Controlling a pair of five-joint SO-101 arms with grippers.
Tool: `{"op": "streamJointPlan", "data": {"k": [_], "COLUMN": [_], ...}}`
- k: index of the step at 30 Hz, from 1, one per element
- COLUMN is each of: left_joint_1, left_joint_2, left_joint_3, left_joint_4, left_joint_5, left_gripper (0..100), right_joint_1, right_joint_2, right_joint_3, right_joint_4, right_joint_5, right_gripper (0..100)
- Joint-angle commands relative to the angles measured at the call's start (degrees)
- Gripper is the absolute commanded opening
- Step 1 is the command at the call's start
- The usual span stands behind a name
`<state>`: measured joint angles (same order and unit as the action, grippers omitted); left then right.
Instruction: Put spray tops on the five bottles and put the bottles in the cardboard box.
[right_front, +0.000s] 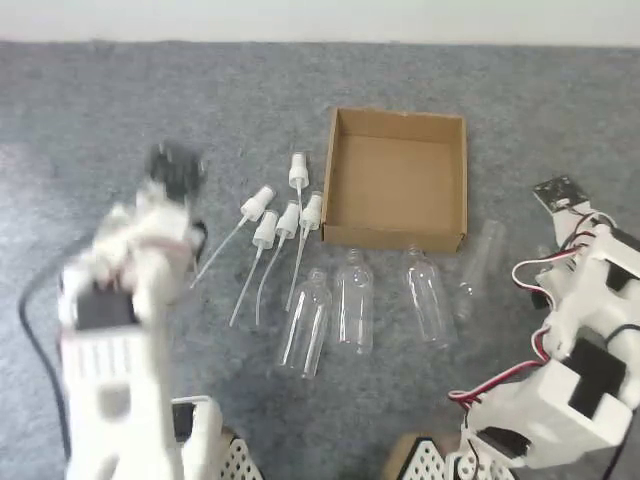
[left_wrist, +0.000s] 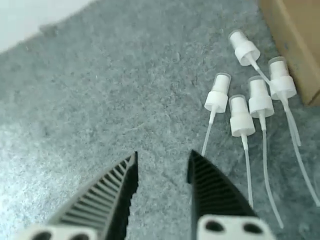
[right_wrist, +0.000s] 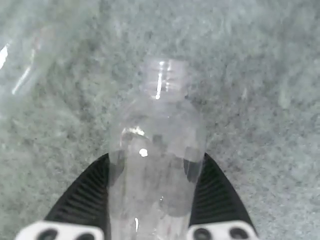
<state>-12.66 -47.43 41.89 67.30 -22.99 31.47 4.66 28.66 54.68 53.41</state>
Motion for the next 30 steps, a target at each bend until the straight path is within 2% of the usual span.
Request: {"op": "streamJointPlan", "data": {"k": [1,8,13,17,26,30], "left_joint_1": [1.41,7.74,9.05,9.14,10.99,10.29], "left_joint_2": [29.27,57.67,71.82,80.53,94.51,95.91], "left_joint_3": [-24.48,-46.55,-57.01,-64.84,-75.12,-78.55], "left_joint_4": [4.22,7.3,6.68,6.24,6.59,8.62], "left_joint_5": [1.23,1.49,3.69,3.96,4.13,4.31], "left_gripper": [11,17,17,17,17,17], "right_joint_1": [0.66,0.66,0.75,0.75,0.75,0.75], "right_joint_2": [-0.48,-0.13,-0.13,-0.13,-0.31,-0.57], "right_joint_3": [-1.85,-1.67,-1.67,-1.67,-1.67,-1.85], "right_joint_4": [0.31,2.24,2.42,2.42,2.51,3.74], "right_joint_5": [1.14,0.88,0.79,0.79,0.79,0.97], "right_gripper": [0.9,1.9,12.8,17.9,18.0,18.0]}}
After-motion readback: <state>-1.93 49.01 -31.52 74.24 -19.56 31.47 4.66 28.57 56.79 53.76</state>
